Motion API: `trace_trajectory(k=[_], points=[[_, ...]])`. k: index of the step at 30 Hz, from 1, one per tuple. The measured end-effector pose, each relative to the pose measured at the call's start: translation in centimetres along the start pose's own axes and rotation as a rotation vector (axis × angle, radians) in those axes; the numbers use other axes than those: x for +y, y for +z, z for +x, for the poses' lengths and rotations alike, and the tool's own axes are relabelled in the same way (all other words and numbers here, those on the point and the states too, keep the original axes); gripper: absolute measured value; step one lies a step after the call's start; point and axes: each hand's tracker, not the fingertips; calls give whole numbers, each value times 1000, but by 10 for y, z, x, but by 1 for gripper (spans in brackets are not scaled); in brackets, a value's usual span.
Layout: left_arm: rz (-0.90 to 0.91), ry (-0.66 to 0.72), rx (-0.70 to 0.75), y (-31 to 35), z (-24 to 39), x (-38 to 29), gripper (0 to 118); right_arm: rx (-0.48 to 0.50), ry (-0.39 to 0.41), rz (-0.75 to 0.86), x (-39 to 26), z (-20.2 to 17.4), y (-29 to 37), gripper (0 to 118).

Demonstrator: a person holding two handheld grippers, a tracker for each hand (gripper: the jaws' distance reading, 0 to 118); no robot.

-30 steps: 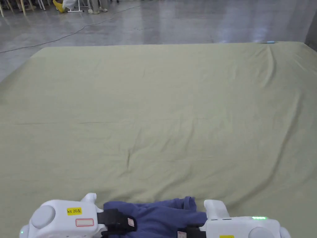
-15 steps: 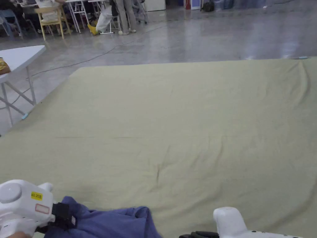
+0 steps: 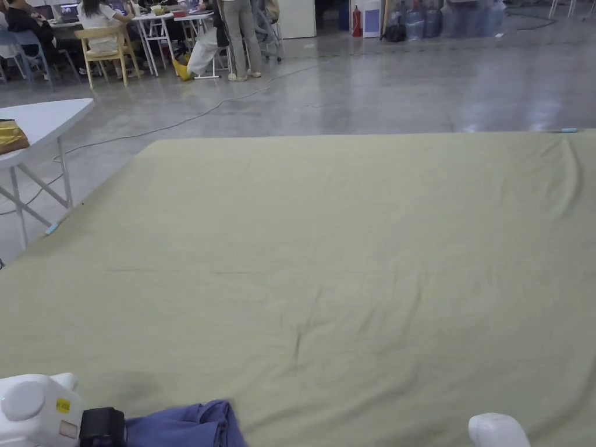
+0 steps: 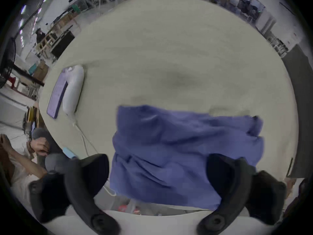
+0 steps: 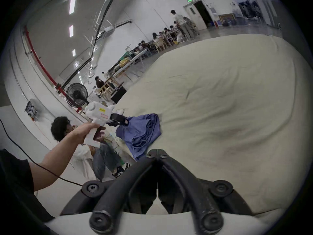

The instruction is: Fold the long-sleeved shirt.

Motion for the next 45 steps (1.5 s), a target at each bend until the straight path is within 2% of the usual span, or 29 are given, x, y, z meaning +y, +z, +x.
trace_trajectory(k=[3, 5, 7, 8, 9, 10, 11, 12, 13, 14, 19, 23, 25, 29, 34, 41, 45], points=[[110, 93, -142, 43, 21, 5, 114, -5, -26, 44, 7, 8, 16, 0], [160, 91, -238, 70, 41, 11, 114, -26, -25, 82, 17, 13, 29, 0], [153, 56, -289, 98, 68, 18, 109, -66, 7, 126, 33, 16, 45, 0], [152, 3, -289, 115, 86, 23, 102, -87, 27, 159, 44, 17, 56, 0], [204, -53, -280, 135, 106, 24, 95, -105, 41, 198, 57, 15, 71, 0], [271, -104, -266, 150, 121, 29, 95, -113, 55, 233, 68, 14, 83, 0], [338, -161, -236, 170, 143, 30, 59, -126, 74, 277, 81, 12, 97, 0], [396, -214, -208, 189, 165, 30, 30, -145, 100, 320, 94, 8, 112, 0], [451, -243, -198, 205, 182, 29, 7, -168, 123, 360, 106, 4, 126, 0], [521, -258, -208, 224, 199, 28, 3, -194, 143, 407, 118, -2, 141, 0], [839, -238, -204, 306, 264, 10, 2, -314, 220, 598, 162, -31, 198, 0], [1082, -188, -192, 343, 303, -13, 2, -468, 255, 697, 180, -53, 216, 0], [1108, -175, -187, 350, 317, -27, 2, -538, 228, 737, 179, -57, 216, 0], [1096, -181, -194, 352, 332, -48, 2, -581, 206, 767, 163, -50, 226, 0], [1080, -182, -180, 345, 338, -65, 2, -672, 254, 745, 147, -39, 241, 0], [1055, -190, -193, 347, 345, -70, 2, -668, 240, 771, 141, -39, 255, 0], [1069, -197, -194, 353, 346, -73, 2, -678, 263, 770, 141, -44, 254, 0]])
